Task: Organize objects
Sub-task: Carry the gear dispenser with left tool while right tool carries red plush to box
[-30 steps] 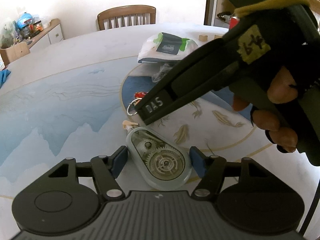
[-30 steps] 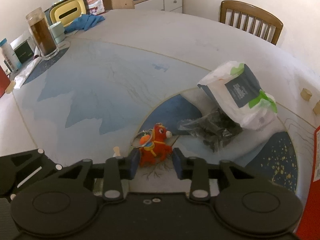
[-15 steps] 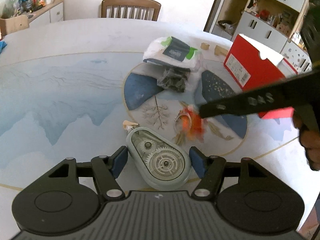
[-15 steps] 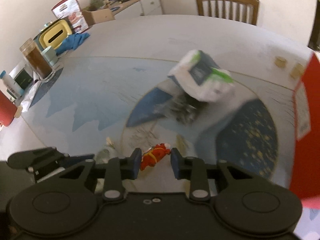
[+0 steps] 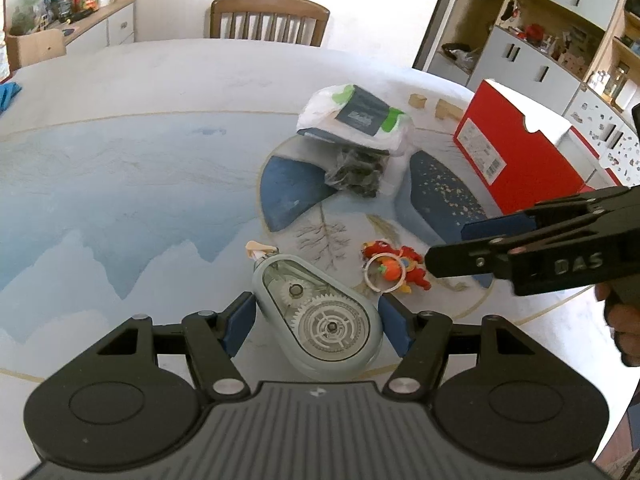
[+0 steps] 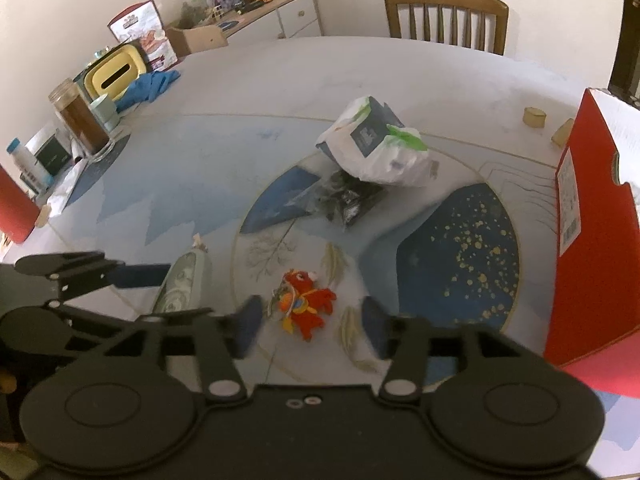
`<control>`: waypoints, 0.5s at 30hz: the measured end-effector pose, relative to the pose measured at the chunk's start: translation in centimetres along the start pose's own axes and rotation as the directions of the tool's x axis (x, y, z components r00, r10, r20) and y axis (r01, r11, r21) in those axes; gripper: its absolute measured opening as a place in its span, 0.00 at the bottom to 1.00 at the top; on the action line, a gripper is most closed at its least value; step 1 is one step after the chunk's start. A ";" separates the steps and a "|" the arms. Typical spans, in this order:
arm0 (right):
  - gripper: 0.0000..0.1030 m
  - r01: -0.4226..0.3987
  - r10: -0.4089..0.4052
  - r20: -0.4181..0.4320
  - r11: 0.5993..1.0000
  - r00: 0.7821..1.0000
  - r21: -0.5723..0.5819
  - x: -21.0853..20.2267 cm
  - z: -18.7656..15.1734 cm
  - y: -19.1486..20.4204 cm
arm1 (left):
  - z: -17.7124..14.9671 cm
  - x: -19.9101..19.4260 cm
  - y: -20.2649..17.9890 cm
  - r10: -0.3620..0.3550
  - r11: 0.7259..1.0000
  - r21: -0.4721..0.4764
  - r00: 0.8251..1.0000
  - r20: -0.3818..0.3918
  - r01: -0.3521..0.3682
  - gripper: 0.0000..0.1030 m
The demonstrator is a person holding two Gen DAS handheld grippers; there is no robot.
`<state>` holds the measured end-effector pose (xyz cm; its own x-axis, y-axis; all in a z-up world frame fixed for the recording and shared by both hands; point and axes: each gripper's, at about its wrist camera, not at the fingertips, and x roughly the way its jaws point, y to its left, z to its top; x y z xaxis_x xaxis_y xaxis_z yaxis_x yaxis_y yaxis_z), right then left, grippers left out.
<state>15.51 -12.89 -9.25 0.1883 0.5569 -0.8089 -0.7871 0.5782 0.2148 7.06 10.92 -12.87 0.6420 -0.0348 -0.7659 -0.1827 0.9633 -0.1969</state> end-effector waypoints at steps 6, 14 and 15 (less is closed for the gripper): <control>0.57 0.046 -0.046 -0.027 0.999 0.999 -0.017 2.6 -0.2 1.0 | -0.5 -0.3 1.5 0.023 0.999 -0.035 1.000 -0.006 -0.023 0.66; 0.48 0.131 -0.133 -0.013 0.986 0.991 -0.103 3.9 -0.5 2.6 | -0.8 -0.8 2.9 0.030 0.998 -0.059 1.000 -0.003 -0.030 0.66; 0.47 0.128 -0.131 -0.014 0.986 0.991 -0.107 3.9 -0.5 2.6 | -0.8 -0.8 3.0 0.030 0.998 -0.060 1.000 -0.003 -0.030 0.66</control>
<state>13.88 -9.47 -12.11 0.2811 0.4680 -0.8378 -0.8146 0.5779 0.0495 5.41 13.63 -13.30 0.6339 -0.0065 -0.7734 -0.2463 0.9462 -0.2099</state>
